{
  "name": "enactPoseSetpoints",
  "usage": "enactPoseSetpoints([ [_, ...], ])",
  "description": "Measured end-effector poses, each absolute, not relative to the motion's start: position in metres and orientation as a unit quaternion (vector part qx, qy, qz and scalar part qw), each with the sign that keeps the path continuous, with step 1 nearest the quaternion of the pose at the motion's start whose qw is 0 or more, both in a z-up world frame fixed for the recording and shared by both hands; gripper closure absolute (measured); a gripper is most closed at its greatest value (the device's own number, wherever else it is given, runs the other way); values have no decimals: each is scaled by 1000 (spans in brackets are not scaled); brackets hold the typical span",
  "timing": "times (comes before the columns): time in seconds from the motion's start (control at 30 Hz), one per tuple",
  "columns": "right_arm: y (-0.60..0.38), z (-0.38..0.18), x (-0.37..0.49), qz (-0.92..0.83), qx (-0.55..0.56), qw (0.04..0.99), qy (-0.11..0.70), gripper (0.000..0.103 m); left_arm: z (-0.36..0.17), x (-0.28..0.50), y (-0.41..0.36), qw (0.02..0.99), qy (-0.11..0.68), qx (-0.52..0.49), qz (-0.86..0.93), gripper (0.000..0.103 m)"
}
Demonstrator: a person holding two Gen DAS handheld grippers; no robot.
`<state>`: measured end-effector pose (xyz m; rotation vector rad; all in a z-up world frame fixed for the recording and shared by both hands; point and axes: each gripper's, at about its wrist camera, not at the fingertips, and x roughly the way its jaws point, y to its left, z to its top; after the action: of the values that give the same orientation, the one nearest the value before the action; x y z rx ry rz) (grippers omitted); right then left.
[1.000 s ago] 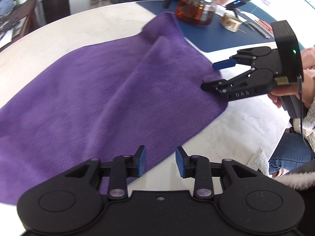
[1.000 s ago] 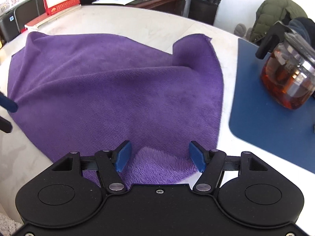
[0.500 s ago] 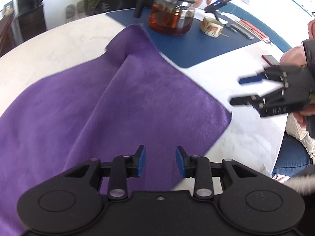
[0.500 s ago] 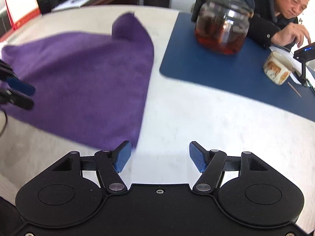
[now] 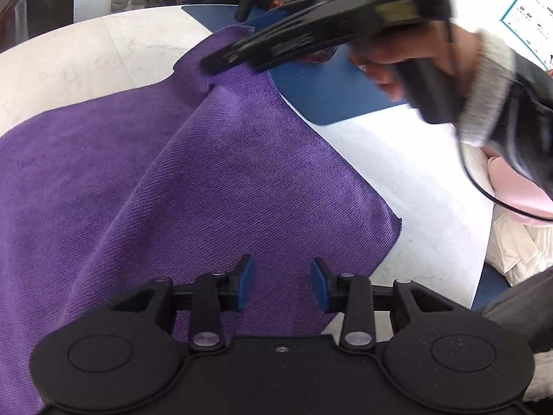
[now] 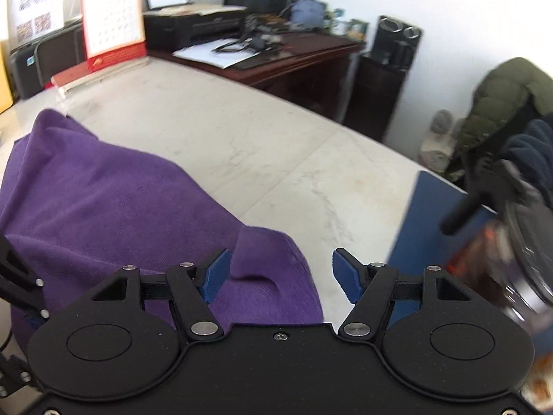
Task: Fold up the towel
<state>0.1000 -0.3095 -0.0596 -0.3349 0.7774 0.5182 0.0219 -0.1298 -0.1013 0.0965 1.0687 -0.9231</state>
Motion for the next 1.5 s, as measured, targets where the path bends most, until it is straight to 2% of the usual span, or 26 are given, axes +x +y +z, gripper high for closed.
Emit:
enactPoseSetpoints([
  [0.03, -307, -65, 105, 259, -160, 872, 383, 48, -102, 22, -130, 759, 492, 42, -424, 69],
  [0.07, -305, -70, 108, 266, -159, 865, 394, 64, -102, 23, -130, 759, 492, 40, -425, 69],
  [0.1, -304, -75, 111, 267, -156, 861, 404, 75, -102, 23, -129, 758, 493, 39, -424, 69],
  [0.2, -317, -80, 111, 239, -141, 869, 409, 93, -103, 22, -127, 760, 493, 31, -421, 69],
  [0.53, -359, -85, 134, 131, -87, 906, 393, 92, -105, 20, -123, 757, 499, 14, -421, 69],
  [0.7, -352, -66, 123, 125, -93, 923, 352, 64, -87, 24, -111, 767, 496, 0, -407, 69],
  [0.8, -352, -46, 91, 139, -92, 935, 314, 56, -57, 44, -93, 787, 463, -35, -405, 69],
  [0.93, -357, -44, 48, 165, -68, 923, 340, 55, -42, 88, -90, 826, 432, -19, -362, 68],
  [1.17, -331, -87, -4, 215, -70, 870, 439, 55, -78, 142, -111, 851, 439, 67, -280, 70],
  [1.5, -322, -100, 8, 219, -101, 861, 448, 55, -104, 157, -85, 875, 414, 109, -226, 68],
])
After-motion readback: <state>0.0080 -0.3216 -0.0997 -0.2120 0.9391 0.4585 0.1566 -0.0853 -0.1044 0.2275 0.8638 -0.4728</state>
